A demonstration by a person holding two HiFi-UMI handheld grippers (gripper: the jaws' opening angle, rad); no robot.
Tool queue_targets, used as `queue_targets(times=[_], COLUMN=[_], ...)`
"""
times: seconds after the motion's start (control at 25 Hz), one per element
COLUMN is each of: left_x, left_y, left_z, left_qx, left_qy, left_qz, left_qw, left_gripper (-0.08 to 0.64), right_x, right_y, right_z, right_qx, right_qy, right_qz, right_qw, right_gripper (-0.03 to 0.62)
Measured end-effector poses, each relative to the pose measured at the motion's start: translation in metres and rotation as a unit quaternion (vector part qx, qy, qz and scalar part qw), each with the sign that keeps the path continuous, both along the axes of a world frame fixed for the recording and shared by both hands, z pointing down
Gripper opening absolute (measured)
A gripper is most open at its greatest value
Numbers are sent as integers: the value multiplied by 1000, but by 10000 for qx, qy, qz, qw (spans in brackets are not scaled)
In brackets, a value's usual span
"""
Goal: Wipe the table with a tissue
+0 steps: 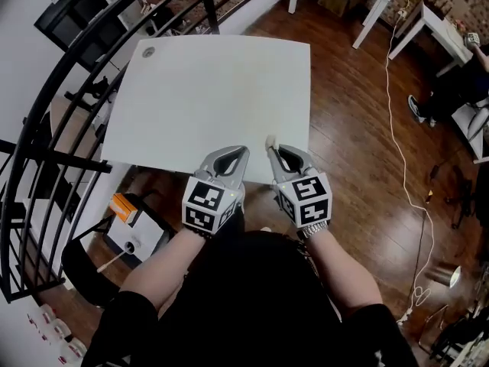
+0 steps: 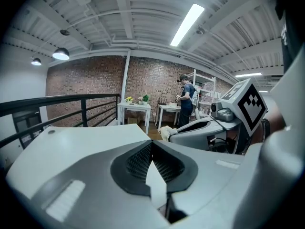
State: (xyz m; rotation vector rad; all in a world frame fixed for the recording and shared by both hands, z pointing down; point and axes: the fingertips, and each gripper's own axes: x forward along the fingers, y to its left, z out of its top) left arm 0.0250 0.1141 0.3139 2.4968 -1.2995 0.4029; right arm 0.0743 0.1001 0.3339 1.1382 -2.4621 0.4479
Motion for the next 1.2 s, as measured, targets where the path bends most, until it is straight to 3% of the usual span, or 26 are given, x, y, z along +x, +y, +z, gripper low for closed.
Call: queue_targets(times=[0.52, 1.2], left_x=[8, 6], left_y=[17, 33], left_z=[-32, -36], left_qx=[412, 456], left_qy=[25, 6], left_qz=[-45, -166], left_qw=[9991, 9988], left_gripper=[12, 12], right_x=[4, 7], right_y=[25, 42], right_z=[-37, -45], right_qx=[453, 548], right_qy=[-123, -117], right_qz=[-61, -55], right_qw=[9989, 9984], right_gripper=[12, 12])
